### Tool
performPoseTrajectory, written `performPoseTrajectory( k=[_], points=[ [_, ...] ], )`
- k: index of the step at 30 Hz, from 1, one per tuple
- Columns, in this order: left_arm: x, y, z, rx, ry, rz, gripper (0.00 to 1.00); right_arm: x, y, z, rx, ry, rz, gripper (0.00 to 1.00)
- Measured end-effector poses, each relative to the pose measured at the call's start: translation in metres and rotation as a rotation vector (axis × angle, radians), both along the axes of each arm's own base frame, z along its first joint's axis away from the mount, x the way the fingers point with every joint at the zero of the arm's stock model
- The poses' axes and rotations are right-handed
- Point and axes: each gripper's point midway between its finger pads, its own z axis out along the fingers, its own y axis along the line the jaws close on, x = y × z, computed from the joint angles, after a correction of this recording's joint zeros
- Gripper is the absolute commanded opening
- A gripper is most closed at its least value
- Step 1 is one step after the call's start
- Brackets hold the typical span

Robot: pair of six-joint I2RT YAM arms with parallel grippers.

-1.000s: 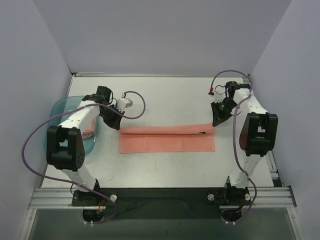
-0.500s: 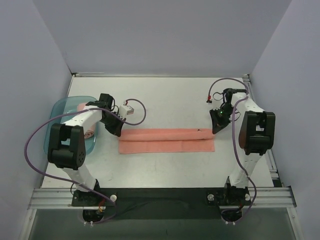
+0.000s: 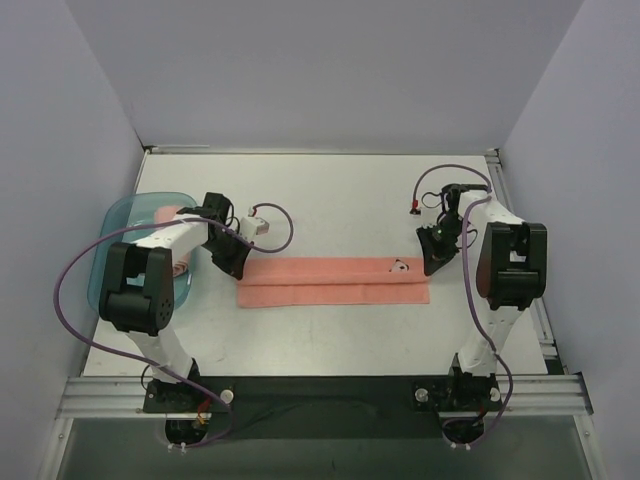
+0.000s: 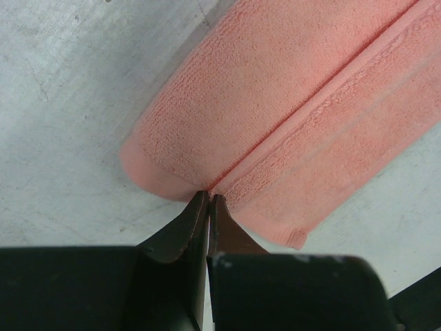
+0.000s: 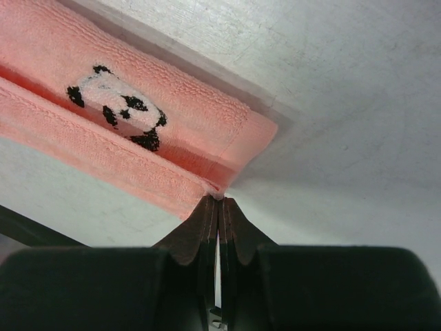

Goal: Roll the towels
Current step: Fold the towel

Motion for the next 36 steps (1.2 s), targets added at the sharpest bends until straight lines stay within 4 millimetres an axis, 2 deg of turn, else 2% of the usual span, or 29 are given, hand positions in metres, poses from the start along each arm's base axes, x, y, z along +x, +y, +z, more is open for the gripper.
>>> performPoseTrajectory(
  k=[6,13,18,21,24,30,32,36],
  points=[
    [0.001,-0.001,0.006,-0.002,0.005,0.011,0.00,0.000,0.000,0.001,-0.001,-0.002,-0.009,0.00],
    [0.018,-0.006,0.052,-0.033,-0.073,0.014,0.00,0.001,0.000,0.019,-0.003,-0.040,-0.019,0.00],
    [0.000,-0.011,0.080,-0.078,-0.077,-0.013,0.00,0.002,-0.001,0.028,-0.013,-0.065,-0.018,0.00],
    [-0.013,-0.013,0.086,-0.100,-0.053,-0.036,0.00,0.002,-0.003,0.028,-0.022,-0.065,-0.017,0.00],
    [-0.026,-0.013,0.080,-0.106,-0.015,-0.052,0.00,0.002,-0.004,0.028,-0.027,-0.065,-0.015,0.00],
    [-0.057,-0.005,0.035,-0.069,0.119,-0.042,0.00,0.001,-0.002,0.025,-0.020,-0.054,-0.014,0.00],
    [-0.060,-0.002,0.020,-0.052,0.150,-0.032,0.00,0.000,0.000,0.020,-0.014,-0.038,-0.011,0.00],
    [-0.052,0.001,0.000,-0.023,0.158,-0.005,0.00,-0.002,0.003,0.009,-0.011,-0.007,-0.004,0.00]
  ],
)
